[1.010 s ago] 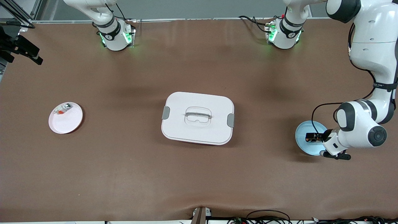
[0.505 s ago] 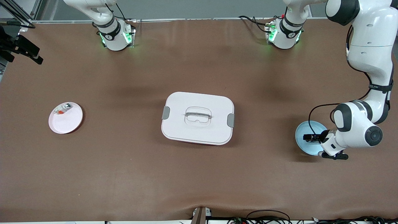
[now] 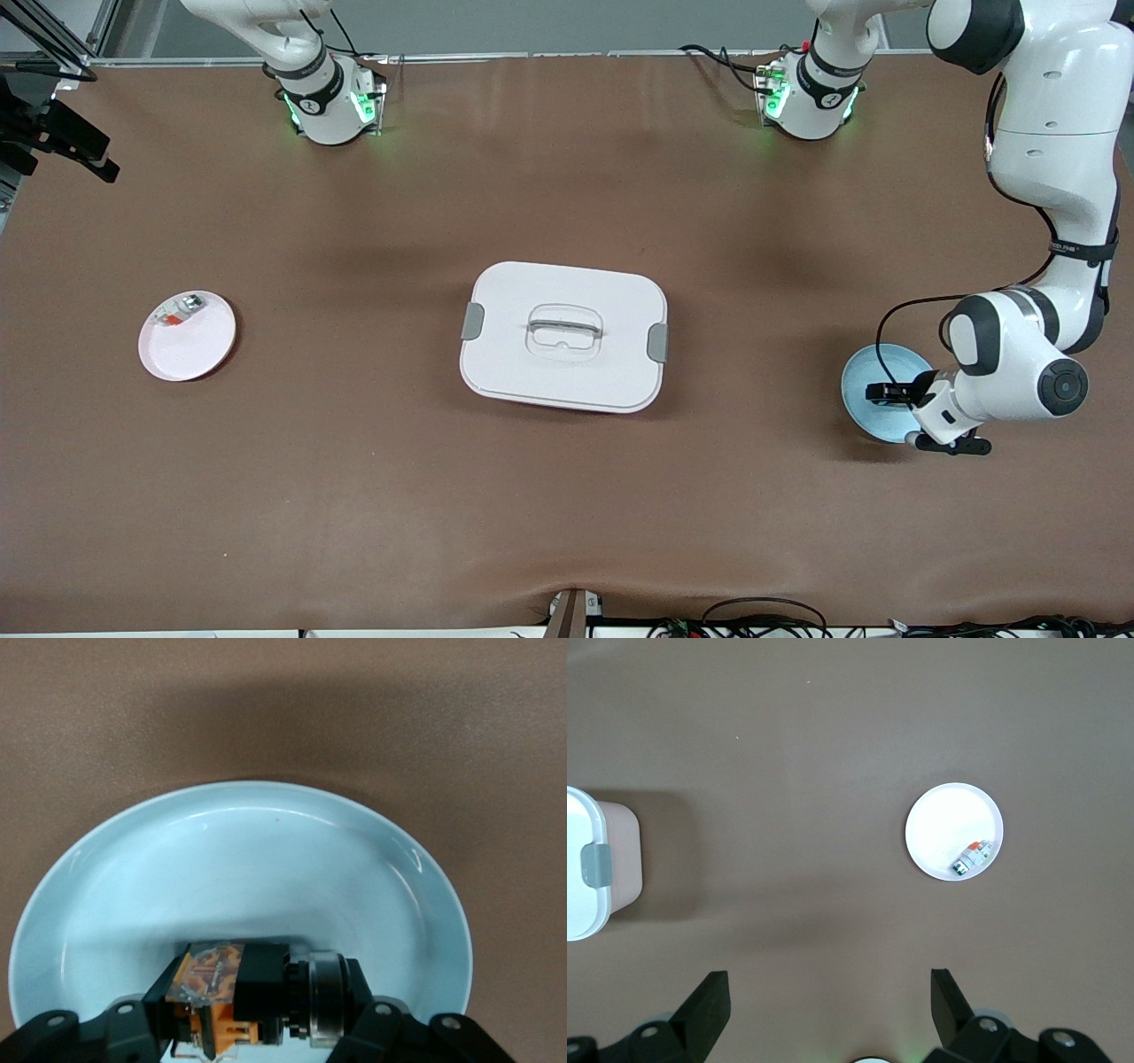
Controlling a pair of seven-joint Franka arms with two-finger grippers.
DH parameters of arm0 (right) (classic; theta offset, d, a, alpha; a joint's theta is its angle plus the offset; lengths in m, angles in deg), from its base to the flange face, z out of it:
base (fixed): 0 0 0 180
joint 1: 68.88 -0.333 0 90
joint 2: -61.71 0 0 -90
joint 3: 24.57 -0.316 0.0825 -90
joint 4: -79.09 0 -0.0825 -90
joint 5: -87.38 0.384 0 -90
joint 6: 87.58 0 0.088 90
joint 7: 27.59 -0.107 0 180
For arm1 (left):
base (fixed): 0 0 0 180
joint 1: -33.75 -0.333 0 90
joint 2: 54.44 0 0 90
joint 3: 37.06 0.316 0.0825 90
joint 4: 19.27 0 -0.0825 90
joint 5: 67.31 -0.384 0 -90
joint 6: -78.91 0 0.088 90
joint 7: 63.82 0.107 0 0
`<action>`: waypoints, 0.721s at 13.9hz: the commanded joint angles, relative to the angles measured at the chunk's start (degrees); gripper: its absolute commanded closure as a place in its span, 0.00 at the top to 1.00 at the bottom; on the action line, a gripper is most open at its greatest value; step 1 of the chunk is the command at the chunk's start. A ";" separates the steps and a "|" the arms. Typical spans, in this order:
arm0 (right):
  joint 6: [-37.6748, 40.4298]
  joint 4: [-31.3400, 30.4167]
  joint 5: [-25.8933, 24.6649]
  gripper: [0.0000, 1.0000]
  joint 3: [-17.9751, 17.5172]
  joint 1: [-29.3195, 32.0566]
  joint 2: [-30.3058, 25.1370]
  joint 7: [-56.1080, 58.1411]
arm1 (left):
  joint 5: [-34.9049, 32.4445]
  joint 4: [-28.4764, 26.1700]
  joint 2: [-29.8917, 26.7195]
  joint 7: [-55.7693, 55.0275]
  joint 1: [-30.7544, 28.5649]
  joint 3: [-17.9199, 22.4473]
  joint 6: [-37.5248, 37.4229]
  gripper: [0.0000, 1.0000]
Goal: Transfer orange switch to right arm and place
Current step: 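Close the left gripper on the orange-and-black switch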
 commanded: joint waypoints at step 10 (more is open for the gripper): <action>1.16 0.28 -0.71 1.00 0.05 0.50 -0.09 -1.04 | 1.06 0.56 -8.79 0.15 -0.56 -0.57 -12.27 0.31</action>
